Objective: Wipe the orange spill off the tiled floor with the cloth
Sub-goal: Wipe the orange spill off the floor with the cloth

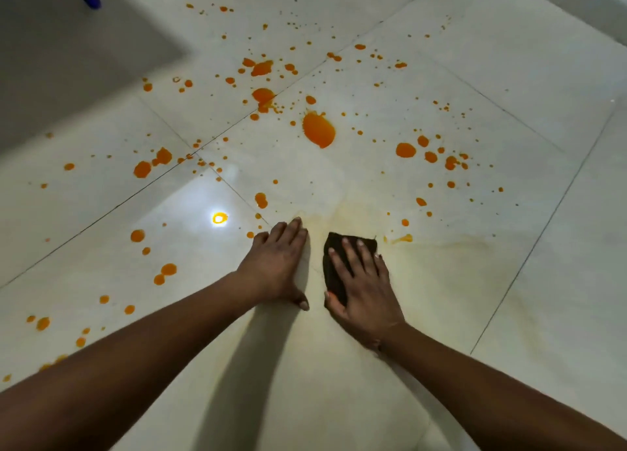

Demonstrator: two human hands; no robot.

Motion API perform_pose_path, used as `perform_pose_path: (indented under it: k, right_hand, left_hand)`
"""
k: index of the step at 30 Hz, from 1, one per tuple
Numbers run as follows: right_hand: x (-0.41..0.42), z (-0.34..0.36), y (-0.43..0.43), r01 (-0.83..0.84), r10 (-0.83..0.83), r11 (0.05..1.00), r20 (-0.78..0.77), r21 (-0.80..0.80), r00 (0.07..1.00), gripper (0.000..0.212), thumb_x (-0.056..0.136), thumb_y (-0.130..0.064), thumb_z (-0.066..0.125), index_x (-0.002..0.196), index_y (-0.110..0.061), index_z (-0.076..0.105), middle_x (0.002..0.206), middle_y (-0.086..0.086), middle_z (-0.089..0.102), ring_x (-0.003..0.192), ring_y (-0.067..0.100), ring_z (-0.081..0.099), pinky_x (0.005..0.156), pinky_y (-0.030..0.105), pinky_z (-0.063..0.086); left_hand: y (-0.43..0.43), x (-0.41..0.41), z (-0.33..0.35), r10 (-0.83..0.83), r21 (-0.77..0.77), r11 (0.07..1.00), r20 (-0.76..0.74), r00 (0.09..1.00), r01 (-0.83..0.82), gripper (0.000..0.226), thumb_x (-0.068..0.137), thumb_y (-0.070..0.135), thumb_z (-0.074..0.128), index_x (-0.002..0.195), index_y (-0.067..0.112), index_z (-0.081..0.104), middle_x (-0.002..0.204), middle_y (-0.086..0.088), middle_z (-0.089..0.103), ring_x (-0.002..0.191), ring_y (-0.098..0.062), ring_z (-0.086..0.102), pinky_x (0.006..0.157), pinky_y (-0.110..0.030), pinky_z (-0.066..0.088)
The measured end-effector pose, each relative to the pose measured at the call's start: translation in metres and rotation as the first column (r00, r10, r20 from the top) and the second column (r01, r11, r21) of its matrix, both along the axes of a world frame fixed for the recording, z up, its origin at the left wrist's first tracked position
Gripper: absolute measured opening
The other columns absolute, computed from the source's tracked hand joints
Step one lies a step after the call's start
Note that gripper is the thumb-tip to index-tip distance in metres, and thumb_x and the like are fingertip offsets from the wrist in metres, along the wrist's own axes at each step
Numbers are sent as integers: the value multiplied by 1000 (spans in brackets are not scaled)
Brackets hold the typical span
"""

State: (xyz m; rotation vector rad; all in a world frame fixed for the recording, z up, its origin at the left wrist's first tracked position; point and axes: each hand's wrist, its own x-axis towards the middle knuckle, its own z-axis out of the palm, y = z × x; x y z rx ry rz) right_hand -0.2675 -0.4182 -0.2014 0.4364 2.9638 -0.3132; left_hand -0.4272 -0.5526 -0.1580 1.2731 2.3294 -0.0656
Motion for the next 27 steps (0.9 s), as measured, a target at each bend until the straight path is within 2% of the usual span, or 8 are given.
perform_pose_path:
  k: [2,6,10,12,15,18,24,27]
  right_hand:
    - [-12,-5,19,-12,12,1000,6,17,1000,77,86,-58,36,153,-26,19,162,6,17,148,28,11,115,54,22]
    - [-80,-5,41,307,-308,951,19,38,951,76,87,-60,23,155,-26,12,162,6,11,149,29,3,119,51,8]
    - [3,8,19,146,-146,989,56,-1,988,76,88,-56,36,155,-29,12,163,2,8,150,23,1,118,52,16]
    - [29,11,37,155,-153,988,95,-18,984,77,88,-58,36,155,-30,11,163,2,7,150,23,1,117,53,19]
    - [-13,1,89,329,-335,941,91,72,938,78,87,-61,27,155,-26,10,163,4,6,149,26,1,117,53,16]
    - [-45,-3,112,463,-469,881,56,98,881,77,87,-59,21,155,-23,12,162,7,11,148,30,3,117,53,14]
    - [30,6,68,256,-256,967,76,7,964,77,89,-58,33,155,-28,8,164,3,4,150,24,-3,120,49,12]
    - [-20,-4,121,331,-334,941,48,64,941,77,88,-60,29,155,-27,12,163,5,9,149,26,2,118,51,13]
  left_hand:
    - [1,7,3,4,-27,1000,5,1000,-4,134,54,71,76,152,12,6,162,-8,-4,146,-28,5,116,-43,16]
    - [13,1,-4,7,2,1000,-10,1000,-7,133,55,72,75,151,12,5,161,-10,-4,146,-31,5,116,-43,12]
    - [37,-10,-2,-20,42,999,13,1000,19,139,53,73,75,151,11,0,161,-12,-8,147,-33,-2,117,-47,8]
    - [50,-12,-2,-57,36,998,40,998,56,140,52,73,75,151,11,-1,161,-12,-9,147,-34,-4,118,-48,6]
    - [78,-15,-4,-107,25,994,56,993,105,140,52,73,76,152,13,-2,161,-11,-10,147,-35,-6,118,-50,6]
    - [99,-18,-6,-118,20,993,7,993,117,138,48,75,76,150,14,5,161,-11,-5,143,-38,7,113,-53,20]
    - [101,-15,-6,-101,-26,994,22,995,102,134,54,71,77,150,13,3,160,-11,-7,144,-38,2,115,-54,19]
    - [111,-13,-7,-103,-81,991,11,995,103,135,56,66,79,150,12,0,159,-14,-9,143,-43,2,113,-58,20]
